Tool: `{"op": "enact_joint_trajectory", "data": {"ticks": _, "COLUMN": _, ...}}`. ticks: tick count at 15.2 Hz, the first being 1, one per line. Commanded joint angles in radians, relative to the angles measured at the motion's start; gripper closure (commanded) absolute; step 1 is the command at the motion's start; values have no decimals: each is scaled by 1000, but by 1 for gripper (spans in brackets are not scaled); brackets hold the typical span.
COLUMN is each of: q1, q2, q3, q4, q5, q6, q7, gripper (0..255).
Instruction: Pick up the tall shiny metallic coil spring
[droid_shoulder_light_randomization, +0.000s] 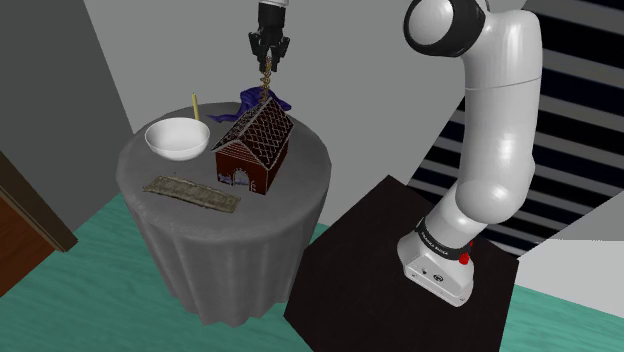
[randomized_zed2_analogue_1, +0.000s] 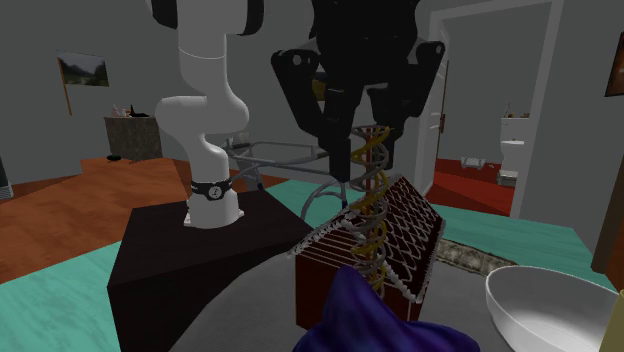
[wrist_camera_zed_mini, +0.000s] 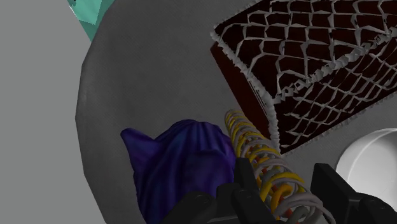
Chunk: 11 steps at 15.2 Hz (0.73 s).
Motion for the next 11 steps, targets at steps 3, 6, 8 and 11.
{"op": "enact_joint_trajectory", "data": {"ticks": 3, "q1": 0, "q2": -1, "q3": 0, "q4": -3, "q5": 0, "q6": 1, "q7": 0, "gripper": 255}}
{"op": "enact_joint_trajectory", "data": {"ticks": 6, "q1": 0, "q2": 6, "q3": 1, "q4": 49, "q5": 0, "q6": -43, "q7": 5, "gripper": 255}}
{"op": "enact_joint_trajectory", "data": {"ticks": 8, "q1": -1, "q2": 13, "q3": 1, "q4": 87, "q5": 0, "q6": -74, "q7": 9, "gripper": 255}}
{"op": "enact_joint_trajectory", "data": {"ticks": 11, "q1": -1, "q2": 28, "q3": 2, "q4": 151, "q5": -1, "q6": -124, "q7": 16, "gripper": 255}}
